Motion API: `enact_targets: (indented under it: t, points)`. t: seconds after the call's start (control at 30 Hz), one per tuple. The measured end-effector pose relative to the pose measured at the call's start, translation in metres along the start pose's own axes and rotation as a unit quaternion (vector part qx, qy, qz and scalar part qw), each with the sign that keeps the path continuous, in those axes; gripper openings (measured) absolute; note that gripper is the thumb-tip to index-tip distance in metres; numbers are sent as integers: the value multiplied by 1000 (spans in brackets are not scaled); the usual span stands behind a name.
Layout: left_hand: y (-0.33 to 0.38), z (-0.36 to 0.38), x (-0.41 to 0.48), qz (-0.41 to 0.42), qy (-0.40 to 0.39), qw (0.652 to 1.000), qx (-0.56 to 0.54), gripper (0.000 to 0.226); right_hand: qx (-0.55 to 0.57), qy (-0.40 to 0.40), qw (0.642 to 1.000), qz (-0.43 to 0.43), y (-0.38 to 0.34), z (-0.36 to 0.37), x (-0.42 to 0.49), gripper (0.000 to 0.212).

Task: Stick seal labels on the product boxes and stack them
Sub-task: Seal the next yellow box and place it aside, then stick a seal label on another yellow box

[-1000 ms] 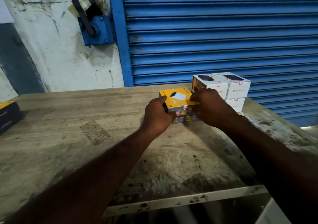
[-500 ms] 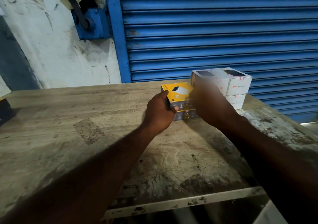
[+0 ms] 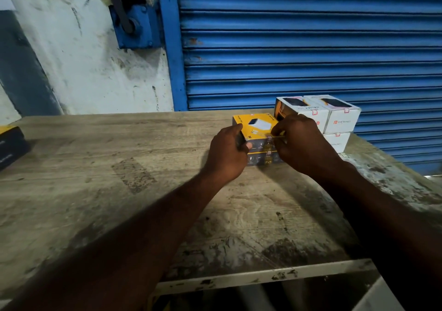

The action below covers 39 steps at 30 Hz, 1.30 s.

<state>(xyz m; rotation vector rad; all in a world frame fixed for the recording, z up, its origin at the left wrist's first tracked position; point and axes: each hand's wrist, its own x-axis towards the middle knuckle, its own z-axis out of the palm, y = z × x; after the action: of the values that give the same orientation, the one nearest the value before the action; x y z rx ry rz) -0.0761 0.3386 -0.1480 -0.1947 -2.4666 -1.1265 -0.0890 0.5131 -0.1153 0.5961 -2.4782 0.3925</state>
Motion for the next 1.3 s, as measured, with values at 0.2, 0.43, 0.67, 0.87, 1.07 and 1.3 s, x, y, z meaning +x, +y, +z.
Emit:
enact_targets:
  t: [0.2, 0.43, 0.67, 0.87, 1.07, 1.3]
  points:
    - [-17, -30, -5, 38, 36, 998, 38, 50, 67, 23, 997, -21, -51, 13, 12, 29]
    - [-66, -106, -28, 29, 87, 992, 86, 50, 119, -24, 992, -39, -140, 47, 40, 33]
    - [-127, -209, -62, -51, 136, 979, 143, 52, 150, -70, 984, -72, -233, 85, 69, 37]
    - [-168, -298, -91, -94, 178, 955, 218, 56, 274, -147, 948, -60, -330, 115, 88, 48]
    - [-205, -358, -114, -146, 177, 926, 299, 43, 363, -183, 910, -79, -415, 149, 92, 50]
    - [-239, -399, -130, -182, 227, 907, 303, 55, 370, -177, 906, -104, -459, 180, 108, 66]
